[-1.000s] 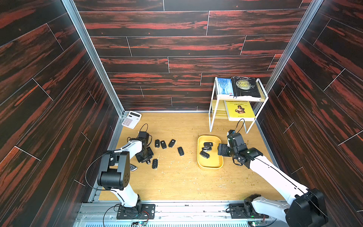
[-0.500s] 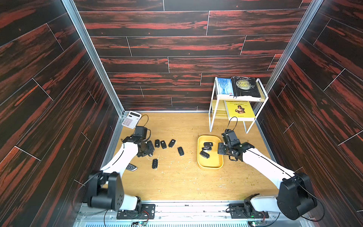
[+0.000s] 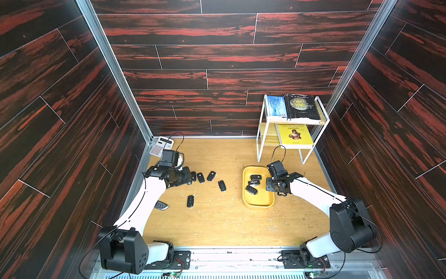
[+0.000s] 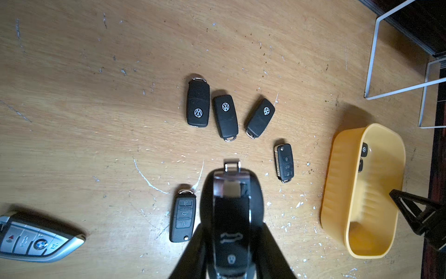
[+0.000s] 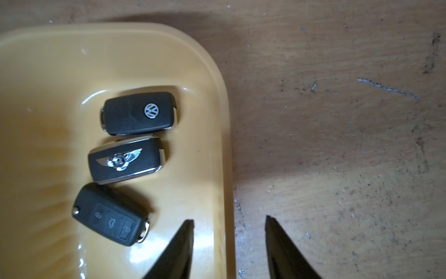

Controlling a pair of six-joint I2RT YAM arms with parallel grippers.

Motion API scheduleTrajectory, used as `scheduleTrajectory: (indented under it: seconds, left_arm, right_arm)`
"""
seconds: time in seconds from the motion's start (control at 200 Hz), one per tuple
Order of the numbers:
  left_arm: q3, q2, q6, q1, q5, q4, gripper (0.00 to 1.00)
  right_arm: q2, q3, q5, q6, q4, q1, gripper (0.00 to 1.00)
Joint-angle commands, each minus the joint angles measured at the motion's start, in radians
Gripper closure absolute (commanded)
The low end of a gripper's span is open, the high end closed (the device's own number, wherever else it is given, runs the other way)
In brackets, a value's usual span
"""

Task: Place the car key into the storage box
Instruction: Move the storage box to the center of the board.

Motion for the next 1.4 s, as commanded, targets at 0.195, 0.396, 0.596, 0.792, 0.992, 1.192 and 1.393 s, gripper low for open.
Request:
scheduleTrajectory:
  seconds: [0.195,0.396,0.596,0.792,0.992,1.192,1.393]
  left_arm:
    - [-0.027,-0.043,0.032,-0.007,0.07,0.044,1.0]
    - [-0.036,-0.075,0.088,-0.01,0.208,0.079,1.0]
    - [-0.091,-0.146,0.142,-0.01,0.503,0.229,1.0]
    - [-0.142,-0.221,0.132,-0.012,0.606,0.354,1.0]
    - [-0.148,-0.201,0.12,-0.017,0.629,0.379,1.0]
    - [-0.139,-0.176,0.109,-0.03,0.619,0.39,1.0]
    - [-0.141,-0.155,0.089,-0.053,0.615,0.424,1.0]
  right_arm:
    - [0.048,0.057,-0.027,-0.029,-0.003,-0.004,0.81]
    - [0.045,0.061,-0.032,-0.035,-0.008,-0.004,0.84]
    - [0.049,0.047,-0.049,-0.044,-0.005,-0.004,0.97]
    - [0.054,0.046,-0.066,-0.058,-0.002,-0.004,1.0]
    - [0.067,0.052,-0.11,-0.069,0.001,-0.002,1.0]
    - [0.077,0.043,-0.142,-0.066,0.021,0.008,1.0]
    - [0.106,0.062,-0.177,-0.05,0.031,0.046,1.0]
